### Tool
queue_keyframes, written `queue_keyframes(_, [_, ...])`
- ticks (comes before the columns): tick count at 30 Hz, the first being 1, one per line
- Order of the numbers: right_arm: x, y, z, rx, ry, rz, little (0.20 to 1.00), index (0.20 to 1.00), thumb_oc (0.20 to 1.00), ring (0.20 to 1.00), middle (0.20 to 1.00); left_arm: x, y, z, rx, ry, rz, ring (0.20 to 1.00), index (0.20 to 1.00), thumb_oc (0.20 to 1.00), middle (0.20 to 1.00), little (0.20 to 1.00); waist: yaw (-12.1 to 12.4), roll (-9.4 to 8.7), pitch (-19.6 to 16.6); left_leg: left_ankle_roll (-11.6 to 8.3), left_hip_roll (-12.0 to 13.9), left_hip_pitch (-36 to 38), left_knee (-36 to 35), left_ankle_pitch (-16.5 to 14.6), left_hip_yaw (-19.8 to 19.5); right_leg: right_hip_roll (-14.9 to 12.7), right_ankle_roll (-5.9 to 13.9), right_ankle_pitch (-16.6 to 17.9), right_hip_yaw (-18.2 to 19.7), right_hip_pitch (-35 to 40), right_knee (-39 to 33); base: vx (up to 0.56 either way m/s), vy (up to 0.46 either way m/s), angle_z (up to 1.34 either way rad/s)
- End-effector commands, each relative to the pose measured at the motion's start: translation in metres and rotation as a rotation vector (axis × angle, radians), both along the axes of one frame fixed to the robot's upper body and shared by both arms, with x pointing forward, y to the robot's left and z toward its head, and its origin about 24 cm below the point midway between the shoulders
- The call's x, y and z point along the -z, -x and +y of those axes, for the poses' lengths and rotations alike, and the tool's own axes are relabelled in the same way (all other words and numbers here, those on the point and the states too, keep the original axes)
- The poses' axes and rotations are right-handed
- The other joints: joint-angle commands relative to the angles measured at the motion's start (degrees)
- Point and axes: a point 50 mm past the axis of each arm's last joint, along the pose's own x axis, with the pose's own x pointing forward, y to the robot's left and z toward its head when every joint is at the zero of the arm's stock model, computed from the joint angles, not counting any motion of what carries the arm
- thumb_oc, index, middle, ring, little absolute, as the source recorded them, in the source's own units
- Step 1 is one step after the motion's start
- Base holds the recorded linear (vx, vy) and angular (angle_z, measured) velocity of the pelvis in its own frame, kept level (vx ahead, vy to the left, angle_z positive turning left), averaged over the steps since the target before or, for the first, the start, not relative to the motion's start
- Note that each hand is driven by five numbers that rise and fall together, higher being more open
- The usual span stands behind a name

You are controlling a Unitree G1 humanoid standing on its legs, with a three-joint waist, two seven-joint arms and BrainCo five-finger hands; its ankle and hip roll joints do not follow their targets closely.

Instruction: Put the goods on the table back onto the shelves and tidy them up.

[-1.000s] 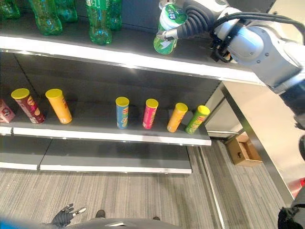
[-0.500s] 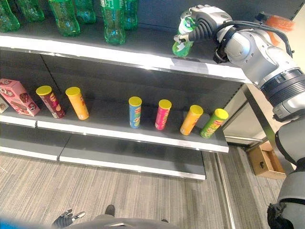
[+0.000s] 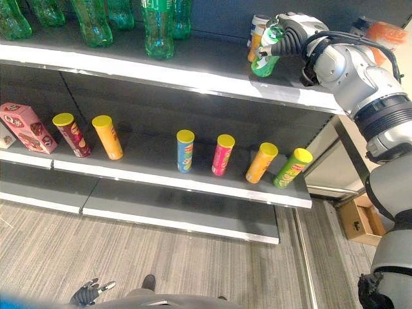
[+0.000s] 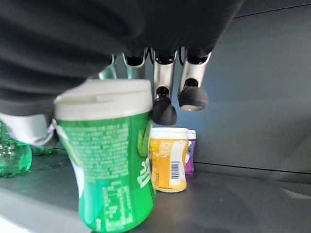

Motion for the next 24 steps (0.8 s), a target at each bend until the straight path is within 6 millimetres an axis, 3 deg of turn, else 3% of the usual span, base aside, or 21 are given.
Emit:
queue_keyframes(1, [-0.034, 0.006, 0.0, 0.02, 0.008, -0.09, 0.2, 0.2, 0.2, 0.2, 0.2, -0.014, -0.029, 0.022, 0.024, -0.069, -0.072, 1.0, 1.0, 1.0, 1.0, 1.0, 2.4, -2.65, 1.2, -4.72, 4.4, 4.1, 0.6, -4.2, 4.4, -1.5, 1.92, -2.8, 0.5, 1.4, 1.0, 0.0, 0.0, 0.0])
queue_keyframes(16, [-0.014, 0.001, -0.002, 0.041, 0.085, 0.029, 0.2, 0.2, 0.2, 0.2, 0.2, -0.015, -0.032, 0.023, 0.025, -0.066, -0.081, 1.0, 1.0, 1.0, 1.0, 1.0, 2.5, -3.62, 1.7, -4.77, 4.3, 4.1, 0.6, -4.5, 4.4, -1.7, 2.1, -2.6, 0.1, 1.4, 1.0, 0.0, 0.0, 0.0])
queue_keyframes(17, [-0.004, 0.0, 0.001, 0.02, 0.078, 0.053, 0.2, 0.2, 0.2, 0.2, 0.2, -0.018, -0.043, 0.021, 0.056, -0.092, -0.113, 1.0, 1.0, 1.0, 1.0, 1.0, 2.1, -3.85, 1.8, -4.84, 4.4, 4.0, 0.6, -4.4, 4.5, -1.7, 2.13, -2.6, 0.0, 1.2, 1.0, 0.0, 0.0, 0.0])
queue_keyframes(24, [-0.011, 0.001, -0.007, 0.059, 0.059, 0.061, 0.2, 0.2, 0.2, 0.2, 0.2, -0.018, -0.036, 0.025, 0.071, -0.069, -0.089, 1.0, 1.0, 1.0, 1.0, 1.0, 3.0, -3.91, 2.4, -4.92, 4.4, 3.0, 0.6, -4.0, 3.8, -1.8, 2.13, -2.5, -0.7, 0.9, 1.0, -0.01, -0.005, 0.03])
